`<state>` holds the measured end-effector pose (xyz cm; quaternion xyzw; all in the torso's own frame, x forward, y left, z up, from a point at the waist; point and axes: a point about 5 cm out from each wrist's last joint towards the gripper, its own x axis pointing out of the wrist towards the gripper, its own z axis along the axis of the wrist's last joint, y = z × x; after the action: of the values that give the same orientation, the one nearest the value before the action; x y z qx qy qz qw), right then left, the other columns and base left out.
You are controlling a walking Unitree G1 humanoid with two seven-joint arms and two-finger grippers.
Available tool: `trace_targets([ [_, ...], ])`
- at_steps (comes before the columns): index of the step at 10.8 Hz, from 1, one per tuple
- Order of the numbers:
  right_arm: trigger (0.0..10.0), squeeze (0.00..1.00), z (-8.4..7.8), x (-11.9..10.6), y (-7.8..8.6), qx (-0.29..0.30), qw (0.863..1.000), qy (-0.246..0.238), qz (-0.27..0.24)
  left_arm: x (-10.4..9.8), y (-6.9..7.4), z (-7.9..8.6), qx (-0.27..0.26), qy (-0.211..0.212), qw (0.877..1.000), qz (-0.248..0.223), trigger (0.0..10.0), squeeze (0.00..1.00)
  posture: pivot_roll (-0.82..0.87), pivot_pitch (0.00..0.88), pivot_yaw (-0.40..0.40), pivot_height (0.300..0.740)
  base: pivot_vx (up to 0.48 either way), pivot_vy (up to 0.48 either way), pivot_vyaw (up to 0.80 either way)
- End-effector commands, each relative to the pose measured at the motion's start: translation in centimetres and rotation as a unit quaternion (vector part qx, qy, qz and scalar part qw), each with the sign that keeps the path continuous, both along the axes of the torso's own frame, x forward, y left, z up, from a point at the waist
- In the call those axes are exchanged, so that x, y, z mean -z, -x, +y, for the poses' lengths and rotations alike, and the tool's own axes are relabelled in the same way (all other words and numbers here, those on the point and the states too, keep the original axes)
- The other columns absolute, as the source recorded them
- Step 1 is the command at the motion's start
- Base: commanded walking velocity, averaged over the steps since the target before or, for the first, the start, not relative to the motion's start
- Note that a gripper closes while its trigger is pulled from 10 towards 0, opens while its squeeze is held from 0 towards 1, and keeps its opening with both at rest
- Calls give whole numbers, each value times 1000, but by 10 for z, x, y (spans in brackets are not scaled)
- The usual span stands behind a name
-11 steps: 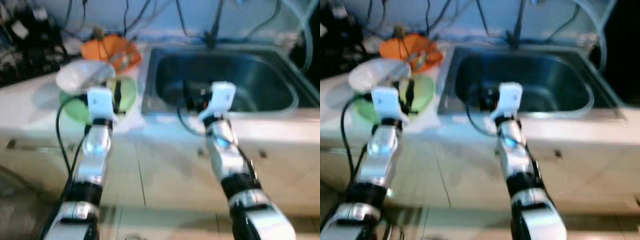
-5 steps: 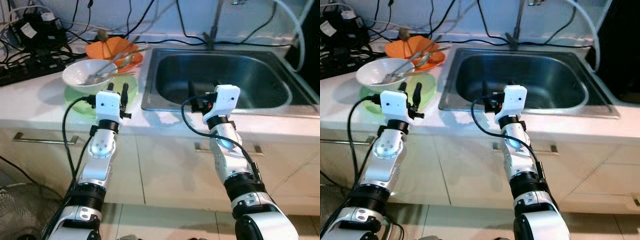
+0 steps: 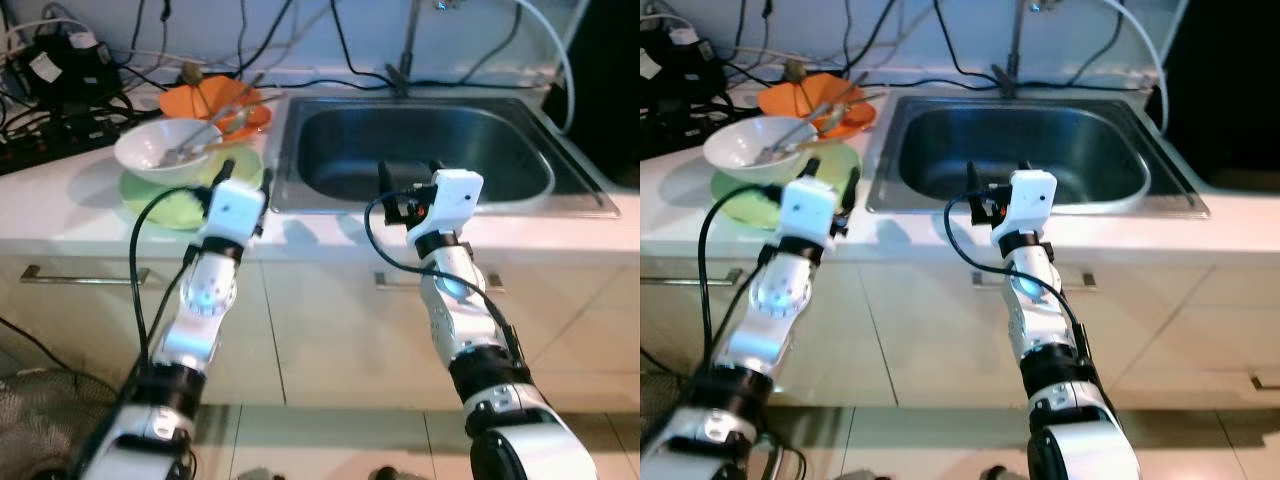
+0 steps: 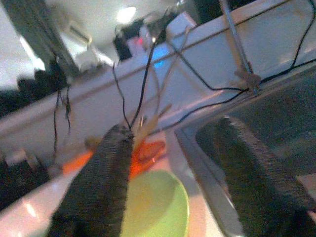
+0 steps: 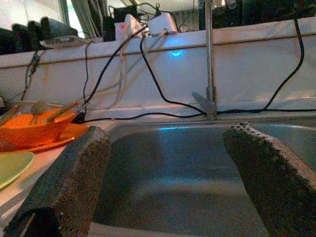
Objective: Kitchen organization
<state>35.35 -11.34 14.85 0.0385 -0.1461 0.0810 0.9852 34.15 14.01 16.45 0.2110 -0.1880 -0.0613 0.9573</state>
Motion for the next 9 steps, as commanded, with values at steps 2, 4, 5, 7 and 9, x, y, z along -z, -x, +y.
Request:
trace_targets([
  [2,10000,0,0,-1,-1,1,1000,-5,3,-4,-4,-1,-2,-37,999,-6,10000,0,72,33,29,740,0,0,0],
  [4,10000,0,-1,-1,-2,3,1000,-5,4,-2,-3,-3,-4,-34,999,-3,10000,0,70,33,27,740,0,0,0],
  [5,10000,0,-1,-1,-2,3,1000,-5,4,-2,-3,-3,-5,-33,999,-3,10000,0,69,33,26,740,0,0,0],
  [7,10000,0,0,-1,-2,-1,1000,0,5,-3,-5,2,-22,-30,999,-6,10000,0,71,30,25,740,0,0,0],
  [9,10000,0,1,-3,-3,-1,1000,7,3,-5,-6,9,-41,-24,999,-8,10000,0,71,23,24,740,0,0,0],
])
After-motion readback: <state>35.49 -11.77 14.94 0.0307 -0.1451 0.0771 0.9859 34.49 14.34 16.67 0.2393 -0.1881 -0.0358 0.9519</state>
